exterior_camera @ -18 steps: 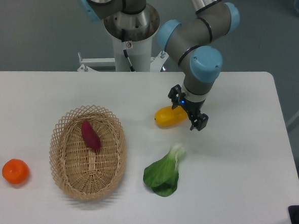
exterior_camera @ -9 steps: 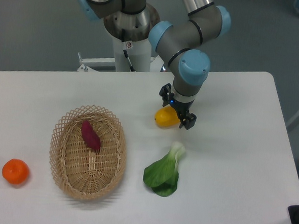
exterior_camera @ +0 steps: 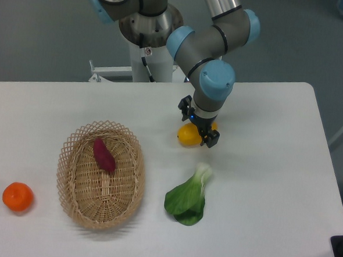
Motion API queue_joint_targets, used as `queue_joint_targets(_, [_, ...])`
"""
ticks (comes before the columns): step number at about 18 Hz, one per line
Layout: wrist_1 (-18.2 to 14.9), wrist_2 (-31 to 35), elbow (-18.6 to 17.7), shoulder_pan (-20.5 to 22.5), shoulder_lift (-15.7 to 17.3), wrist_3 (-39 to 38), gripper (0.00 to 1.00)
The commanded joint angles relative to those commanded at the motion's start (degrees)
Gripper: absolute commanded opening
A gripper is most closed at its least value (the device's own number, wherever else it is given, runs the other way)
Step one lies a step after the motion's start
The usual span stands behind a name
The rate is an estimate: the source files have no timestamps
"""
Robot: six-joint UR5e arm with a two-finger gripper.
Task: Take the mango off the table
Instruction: 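Close the gripper around the yellow mango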
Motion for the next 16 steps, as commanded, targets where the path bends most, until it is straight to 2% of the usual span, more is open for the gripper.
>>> queue_joint_targets(4, [5.8, 0.0, -2.6, -1.9, -0.4, -2.1, 1.00])
queue_joint_targets(9, [6.3, 0.0, -2.9, -2.7, -0.5, -2.6, 0.98])
queue_joint_targets(13, [6.3, 0.1, -2.9, -2.7, -0.5, -2.5, 0.69])
queue_joint_targets(16, [6.3, 1.6, -2.9, -2.6, -0.4, -2.5, 0.61])
